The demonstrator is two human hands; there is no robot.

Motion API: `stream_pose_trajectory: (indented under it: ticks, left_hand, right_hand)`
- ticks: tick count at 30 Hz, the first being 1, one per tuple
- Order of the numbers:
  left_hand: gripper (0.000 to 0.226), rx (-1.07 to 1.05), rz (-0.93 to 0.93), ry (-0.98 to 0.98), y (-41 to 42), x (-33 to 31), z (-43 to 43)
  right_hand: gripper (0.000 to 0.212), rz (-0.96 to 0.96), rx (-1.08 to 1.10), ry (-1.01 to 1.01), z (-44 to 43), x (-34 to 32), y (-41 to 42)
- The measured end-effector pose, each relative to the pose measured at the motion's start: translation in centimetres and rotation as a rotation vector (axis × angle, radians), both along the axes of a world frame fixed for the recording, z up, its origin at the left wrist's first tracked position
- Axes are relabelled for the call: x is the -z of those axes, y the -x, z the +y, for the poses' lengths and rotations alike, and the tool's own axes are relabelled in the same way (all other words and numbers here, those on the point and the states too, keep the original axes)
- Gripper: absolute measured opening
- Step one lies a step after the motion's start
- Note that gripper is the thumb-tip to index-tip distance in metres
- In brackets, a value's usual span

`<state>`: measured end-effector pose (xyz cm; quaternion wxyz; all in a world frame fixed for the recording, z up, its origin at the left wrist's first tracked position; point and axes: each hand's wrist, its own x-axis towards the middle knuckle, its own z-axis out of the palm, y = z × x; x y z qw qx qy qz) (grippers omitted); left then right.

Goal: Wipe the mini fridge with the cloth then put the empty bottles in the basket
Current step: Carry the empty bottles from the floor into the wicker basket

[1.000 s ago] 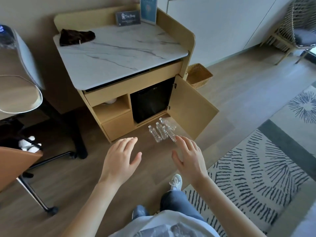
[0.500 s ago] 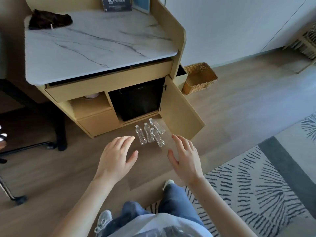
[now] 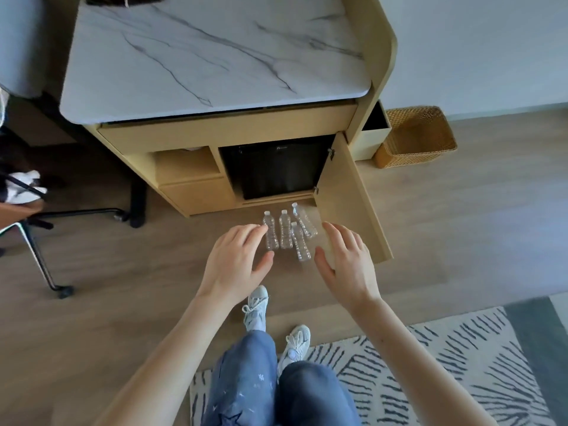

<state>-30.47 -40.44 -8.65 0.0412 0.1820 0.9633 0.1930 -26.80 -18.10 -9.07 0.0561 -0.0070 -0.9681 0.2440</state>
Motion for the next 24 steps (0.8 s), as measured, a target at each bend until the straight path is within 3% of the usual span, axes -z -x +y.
stream_pose_trajectory:
  ticks: [5,9,24]
  left_hand:
    - [0.046,0.002,0.031,-0.004,5.7,5.2,-0.5]
    - [0.051,0.001,0.060,-0.011,10.8,14.2,-0.9]
    - [0.050,0.074,0.014,0.091,21.8,61.6,0.3]
  right_hand:
    - [0.042,0.021,-0.003,0.034,-0.7,4.6,5.6]
    - [0.044,0.034,-0.013,0.046,-1.1,13.3,10.9]
    - [0.049,-0.073,-0.014,0.054,-2.3,61.8,21.2]
